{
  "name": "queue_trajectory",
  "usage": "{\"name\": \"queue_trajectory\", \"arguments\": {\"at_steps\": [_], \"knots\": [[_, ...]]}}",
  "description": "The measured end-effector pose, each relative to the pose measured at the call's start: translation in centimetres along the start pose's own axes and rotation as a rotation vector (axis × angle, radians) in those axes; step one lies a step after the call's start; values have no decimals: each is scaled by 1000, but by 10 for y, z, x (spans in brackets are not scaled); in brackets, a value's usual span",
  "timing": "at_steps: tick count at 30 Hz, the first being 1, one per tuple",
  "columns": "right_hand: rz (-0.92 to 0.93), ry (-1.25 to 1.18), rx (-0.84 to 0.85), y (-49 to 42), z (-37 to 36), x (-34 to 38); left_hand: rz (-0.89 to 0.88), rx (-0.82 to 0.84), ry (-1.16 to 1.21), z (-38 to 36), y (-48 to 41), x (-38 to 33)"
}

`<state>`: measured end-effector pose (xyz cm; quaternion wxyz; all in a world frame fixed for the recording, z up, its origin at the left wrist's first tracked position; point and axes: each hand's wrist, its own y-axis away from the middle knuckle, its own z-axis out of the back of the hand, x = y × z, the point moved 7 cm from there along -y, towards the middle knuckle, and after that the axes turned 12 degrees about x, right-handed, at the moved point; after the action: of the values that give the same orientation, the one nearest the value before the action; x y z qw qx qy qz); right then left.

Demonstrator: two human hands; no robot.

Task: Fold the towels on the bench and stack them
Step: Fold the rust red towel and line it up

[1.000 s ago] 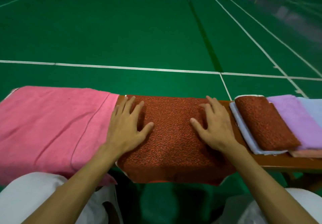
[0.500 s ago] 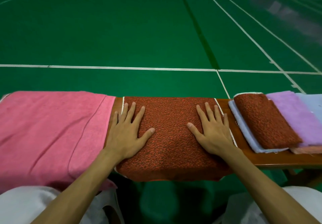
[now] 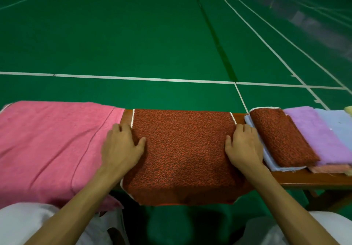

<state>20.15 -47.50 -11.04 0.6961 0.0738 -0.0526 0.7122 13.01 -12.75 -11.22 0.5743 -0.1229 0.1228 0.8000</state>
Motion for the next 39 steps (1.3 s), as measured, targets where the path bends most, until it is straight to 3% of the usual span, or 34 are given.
{"name": "queue_trajectory", "arguments": {"at_steps": [4, 8, 11, 13, 15, 19, 25, 32, 36, 37, 39], "knots": [[-71, -77, 85, -3, 1, -9, 68, 124, 9, 0, -1, 6], [5, -233, 54, -1, 3, -16, -148, 118, 250, -3, -4, -3], [23, -725, 77, -3, 5, -28, -164, 218, 727, -1, -5, -4], [61, -1168, 219, -1, 3, -28, -84, 367, 1045, -5, -2, -5], [150, -1354, 342, 4, 7, -24, -50, 482, 1219, -4, 3, -4], [227, -1302, 428, 10, 22, -26, -92, 485, 1127, 9, 1, 10], [250, -1111, 316, 15, 40, -30, -130, 301, 887, 34, 1, 22], [257, -519, 79, 18, 70, -35, -212, 107, 458, 65, 8, 22], [147, -368, -21, 18, 81, -38, -97, 194, 683, 59, 7, 19], [141, -421, -41, 18, 83, -36, -44, 247, 749, 53, 6, 20], [87, -789, 23, 17, 76, -32, 34, 357, 883, 44, 5, 19]]}}
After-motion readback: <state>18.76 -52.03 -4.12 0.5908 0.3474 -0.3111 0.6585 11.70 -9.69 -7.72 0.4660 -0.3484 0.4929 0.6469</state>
